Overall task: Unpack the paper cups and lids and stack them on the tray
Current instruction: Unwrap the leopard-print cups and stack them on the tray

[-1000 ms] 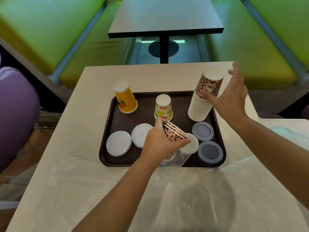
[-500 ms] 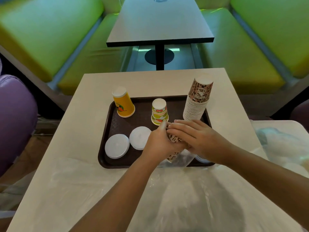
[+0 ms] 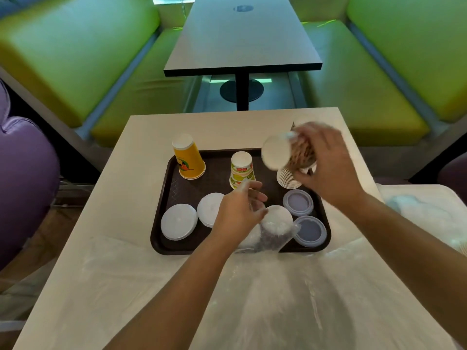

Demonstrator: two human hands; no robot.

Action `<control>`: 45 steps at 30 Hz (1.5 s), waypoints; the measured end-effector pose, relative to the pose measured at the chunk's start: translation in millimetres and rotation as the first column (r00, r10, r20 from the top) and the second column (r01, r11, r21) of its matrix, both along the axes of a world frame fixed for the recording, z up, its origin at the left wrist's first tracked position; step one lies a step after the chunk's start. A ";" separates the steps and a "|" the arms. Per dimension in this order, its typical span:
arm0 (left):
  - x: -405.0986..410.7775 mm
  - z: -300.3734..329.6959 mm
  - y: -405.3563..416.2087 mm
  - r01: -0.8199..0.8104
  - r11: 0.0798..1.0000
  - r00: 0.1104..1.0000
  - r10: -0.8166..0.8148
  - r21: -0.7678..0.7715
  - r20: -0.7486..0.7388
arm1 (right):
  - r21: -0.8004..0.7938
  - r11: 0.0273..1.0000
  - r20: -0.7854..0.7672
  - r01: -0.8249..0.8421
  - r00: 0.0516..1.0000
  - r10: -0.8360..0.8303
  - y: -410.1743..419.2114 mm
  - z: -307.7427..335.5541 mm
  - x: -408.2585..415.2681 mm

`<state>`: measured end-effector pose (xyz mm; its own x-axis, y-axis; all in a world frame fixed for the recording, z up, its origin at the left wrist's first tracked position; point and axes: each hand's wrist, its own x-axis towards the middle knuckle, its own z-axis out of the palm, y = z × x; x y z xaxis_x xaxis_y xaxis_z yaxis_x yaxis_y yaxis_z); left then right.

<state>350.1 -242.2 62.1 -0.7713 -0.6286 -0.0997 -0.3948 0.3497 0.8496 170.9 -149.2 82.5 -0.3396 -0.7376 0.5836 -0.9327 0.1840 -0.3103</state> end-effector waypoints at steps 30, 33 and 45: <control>7.2 -8.6 -7.5 -0.041 0.998 0.991 0.046 0.041 -0.127 | 0.038 0.994 0.679 -0.103 0.733 0.050 16.3 -9.5 62.7; 13.4 0.9 0.2 -0.019 1.000 0.984 0.021 0.013 -0.174 | 0.213 0.925 0.726 -0.315 0.685 0.066 27.2 -27.5 96.8; 111.7 -18.5 53.1 0.048 0.822 0.996 -0.085 -0.567 -0.038 | -0.077 0.965 0.928 0.251 0.371 -0.022 85.0 -53.0 128.3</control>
<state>461.8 -189.1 43.6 -0.8062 -0.5076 0.3039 -0.3086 0.7990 0.5161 299.2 -64.1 29.5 -0.8332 -0.5511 -0.0464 -0.0221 0.1170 -0.9929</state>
